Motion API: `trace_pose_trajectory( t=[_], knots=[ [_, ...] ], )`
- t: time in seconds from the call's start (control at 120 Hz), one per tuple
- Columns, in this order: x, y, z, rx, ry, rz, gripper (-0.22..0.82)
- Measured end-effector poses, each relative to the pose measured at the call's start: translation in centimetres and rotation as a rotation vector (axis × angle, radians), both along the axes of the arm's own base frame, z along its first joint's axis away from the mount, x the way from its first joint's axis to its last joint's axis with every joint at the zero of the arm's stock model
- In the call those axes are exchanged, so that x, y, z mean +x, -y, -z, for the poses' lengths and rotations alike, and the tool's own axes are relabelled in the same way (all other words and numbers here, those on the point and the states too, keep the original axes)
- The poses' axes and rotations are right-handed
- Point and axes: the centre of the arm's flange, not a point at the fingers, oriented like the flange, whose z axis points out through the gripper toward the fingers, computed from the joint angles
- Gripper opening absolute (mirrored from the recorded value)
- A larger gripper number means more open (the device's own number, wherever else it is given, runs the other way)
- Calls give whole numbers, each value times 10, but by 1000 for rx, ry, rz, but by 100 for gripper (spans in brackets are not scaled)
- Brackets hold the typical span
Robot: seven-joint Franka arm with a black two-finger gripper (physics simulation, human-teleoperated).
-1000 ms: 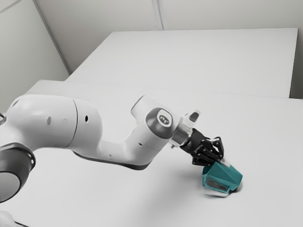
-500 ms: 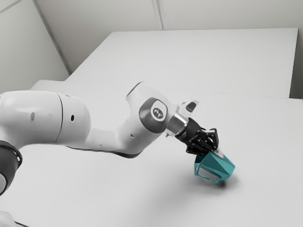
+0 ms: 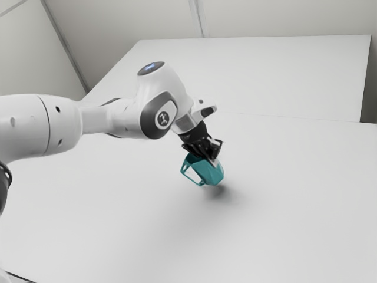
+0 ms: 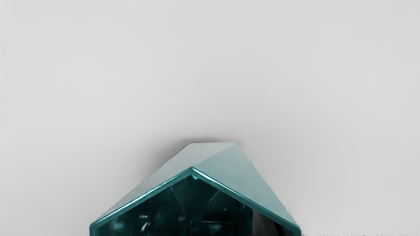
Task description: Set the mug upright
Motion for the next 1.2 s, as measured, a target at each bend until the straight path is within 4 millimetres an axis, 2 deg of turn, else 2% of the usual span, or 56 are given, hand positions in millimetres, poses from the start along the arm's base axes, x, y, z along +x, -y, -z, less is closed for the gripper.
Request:
trace_pose_trajectory(
  t=[0.125,0.283,0.4,0.583,0.767,0.917,1.05,1.2],
  knots=[
    [13,-37,0,110,4,22,-18],
    [33,-59,0,210,21,70,-18],
    [49,-97,6,254,11,65,-18],
    [56,-134,11,297,6,113,-18],
    [59,-162,10,355,11,156,-18],
    [70,-187,17,368,4,152,-18],
    [83,-190,30,363,-4,171,-18],
    [87,-194,43,314,-21,160,-18]
  ],
)
